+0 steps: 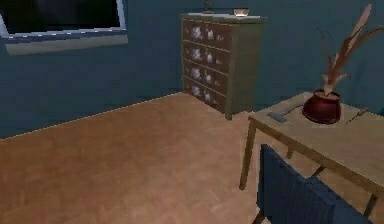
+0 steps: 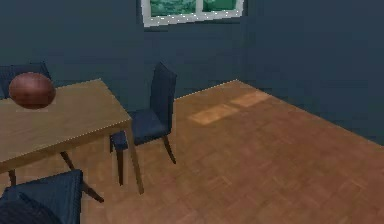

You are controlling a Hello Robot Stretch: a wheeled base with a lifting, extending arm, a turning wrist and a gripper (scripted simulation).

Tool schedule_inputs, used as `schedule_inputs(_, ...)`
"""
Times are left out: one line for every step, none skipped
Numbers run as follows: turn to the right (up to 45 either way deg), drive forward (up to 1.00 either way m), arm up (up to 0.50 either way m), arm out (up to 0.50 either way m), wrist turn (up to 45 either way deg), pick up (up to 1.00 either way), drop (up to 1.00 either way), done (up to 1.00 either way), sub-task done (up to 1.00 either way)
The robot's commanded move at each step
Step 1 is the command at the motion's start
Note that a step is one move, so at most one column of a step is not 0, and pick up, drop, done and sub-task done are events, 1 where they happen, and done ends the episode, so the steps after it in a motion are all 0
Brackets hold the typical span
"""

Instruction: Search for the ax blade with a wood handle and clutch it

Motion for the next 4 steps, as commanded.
schedule_inputs(-9.0,0.0,0.0,0.0,0.0,0.0,0.0,0.0,0.0)
schedule_inputs(0.0,0.3,0.0,0.0,0.0,0.0,0.0,0.0,0.0)
schedule_inputs(-42.0,0.0,0.0,0.0,0.0,0.0,0.0,0.0,0.0)
schedule_inputs(45.0,0.0,0.0,0.0,0.0,0.0,0.0,0.0,0.0)
